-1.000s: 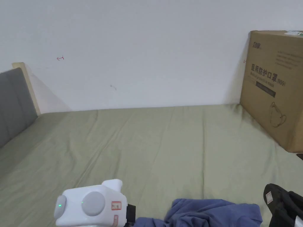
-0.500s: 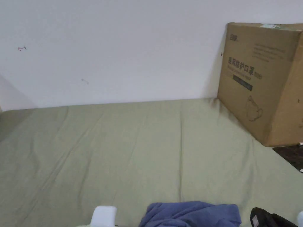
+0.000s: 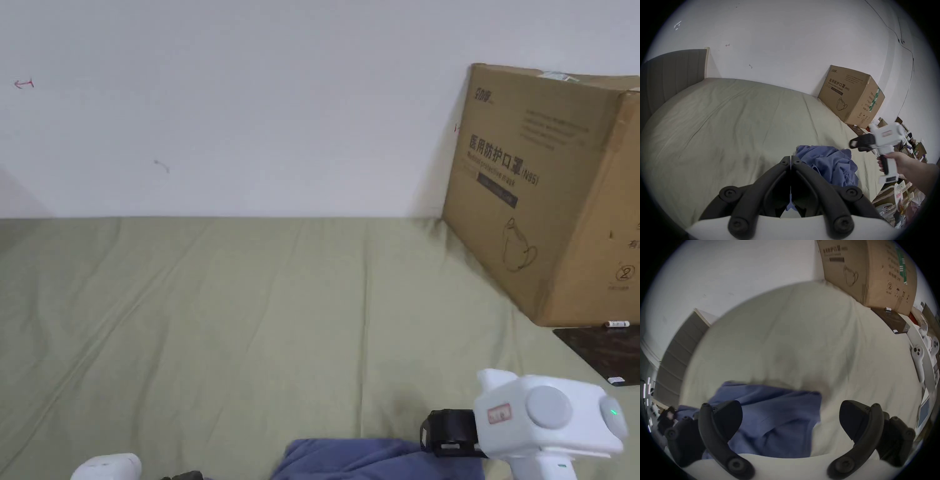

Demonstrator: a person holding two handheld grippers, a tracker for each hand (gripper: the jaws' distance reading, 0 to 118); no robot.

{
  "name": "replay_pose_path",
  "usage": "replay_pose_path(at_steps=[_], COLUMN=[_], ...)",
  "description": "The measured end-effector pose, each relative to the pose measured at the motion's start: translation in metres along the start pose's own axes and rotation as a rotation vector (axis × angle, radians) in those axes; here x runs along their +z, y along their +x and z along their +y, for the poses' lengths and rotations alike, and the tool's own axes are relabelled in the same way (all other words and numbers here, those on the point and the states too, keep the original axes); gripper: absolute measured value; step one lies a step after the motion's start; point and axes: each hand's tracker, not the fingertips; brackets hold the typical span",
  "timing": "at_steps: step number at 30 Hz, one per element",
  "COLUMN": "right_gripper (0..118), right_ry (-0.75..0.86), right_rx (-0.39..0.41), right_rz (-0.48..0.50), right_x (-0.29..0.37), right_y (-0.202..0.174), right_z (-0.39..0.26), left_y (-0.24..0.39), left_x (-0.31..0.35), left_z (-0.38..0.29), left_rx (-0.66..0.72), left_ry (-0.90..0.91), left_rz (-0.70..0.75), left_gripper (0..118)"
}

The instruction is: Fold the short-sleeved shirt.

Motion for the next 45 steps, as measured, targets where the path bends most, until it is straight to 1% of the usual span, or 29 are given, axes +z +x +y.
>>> replay_pose_path(at_steps=[1, 2, 3, 4, 5, 6, 7, 9, 10, 11, 13, 15, 18, 21, 22, 24, 29, 32, 37, 40, 42, 45], right_gripper=[103, 83, 55, 30, 20, 15, 13, 12, 12, 12, 11, 11, 12, 11, 11, 11, 11, 11, 12, 11, 11, 11], right_ry=[-0.032, -0.053, -0.086, -0.105, -0.105, -0.082, -0.068, -0.030, 0.007, 0.045, 0.101, 0.159, 0.249, 0.281, 0.296, 0.330, 0.390, 0.417, 0.455, 0.488, 0.522, 0.571], right_rx=[0.038, 0.071, 0.091, 0.079, 0.053, 0.050, 0.062, 0.128, 0.145, 0.144, 0.092, 0.052, 0.089, 0.109, 0.116, 0.125, 0.107, 0.104, 0.086, 0.087, 0.093, 0.122], right_rz=[-0.025, -0.032, -0.010, 0.025, 0.049, 0.051, 0.058, 0.071, 0.071, 0.079, 0.113, 0.164, 0.180, 0.204, 0.197, 0.203, 0.204, 0.176, 0.185, 0.195, 0.200, 0.197], right_x=[-0.010, -0.023, -0.029, -0.030, -0.028, -0.028, -0.024, -0.014, -0.006, 0.002, 0.020, 0.048, 0.090, 0.126, 0.138, 0.157, 0.187, 0.196, 0.219, 0.247, 0.271, 0.311], right_y=[-0.001, 0.000, -0.001, -0.002, -0.005, -0.003, -0.005, -0.007, -0.008, -0.005, 0.004, 0.003, 0.002, 0.003, -0.003, -0.002, 0.003, 0.007, 0.009, 0.005, -0.001, -0.012], right_z=[0.002, 0.006, 0.005, 0.001, -0.004, -0.005, -0.007, -0.012, -0.014, -0.015, -0.013, -0.017, -0.017, -0.016, -0.017, -0.017, -0.015, -0.015, -0.014, -0.009, -0.002, 0.016], left_y=[-0.002, -0.005, -0.008, -0.012, -0.015, -0.020, -0.025, -0.032, -0.035, -0.037, -0.038, -0.039, -0.038, -0.036, -0.036, -0.039, -0.043, -0.045, -0.046, -0.044, -0.033, -0.025], left_x=[0.002, 0.003, 0.004, 0.006, 0.007, 0.009, 0.010, 0.009, 0.009, 0.009, 0.006, 0.008, 0.013, 0.023, 0.025, 0.029, 0.044, 0.057, 0.081, 0.100, 0.115, 0.136], left_z=[0.000, 0.000, -0.001, 0.000, 0.003, 0.003, 0.004, 0.008, 0.009, 0.008, 0.010, 0.011, 0.020, 0.036, 0.041, 0.050, 0.071, 0.082, 0.109, 0.136, 0.159, 0.199], left_rx=[0.002, 0.004, -0.003, -0.008, -0.006, -0.002, 0.004, 0.016, 0.022, 0.028, 0.038, 0.062, 0.064, 0.039, 0.036, 0.034, 0.029, 0.012, 0.011, 0.005, -0.024, -0.058], left_ry=[0.000, -0.003, -0.003, -0.003, -0.004, -0.005, -0.004, -0.007, -0.008, -0.006, -0.013, -0.016, 0.010, 0.052, 0.054, 0.065, 0.110, 0.133, 0.174, 0.203, 0.240, 0.290], left_rz=[0.001, 0.002, 0.025, 0.038, 0.040, 0.040, 0.039, 0.040, 0.037, 0.033, 0.020, 0.011, 0.021, 0.028, 0.031, 0.028, 0.048, 0.071, 0.083, 0.080, 0.079, 0.072], left_gripper=[0, 0, 0, 0, 0, 0, 0, 0, 0, 0, 0, 0, 0, 0, 0, 0, 0, 0, 0, 0, 0, 0])
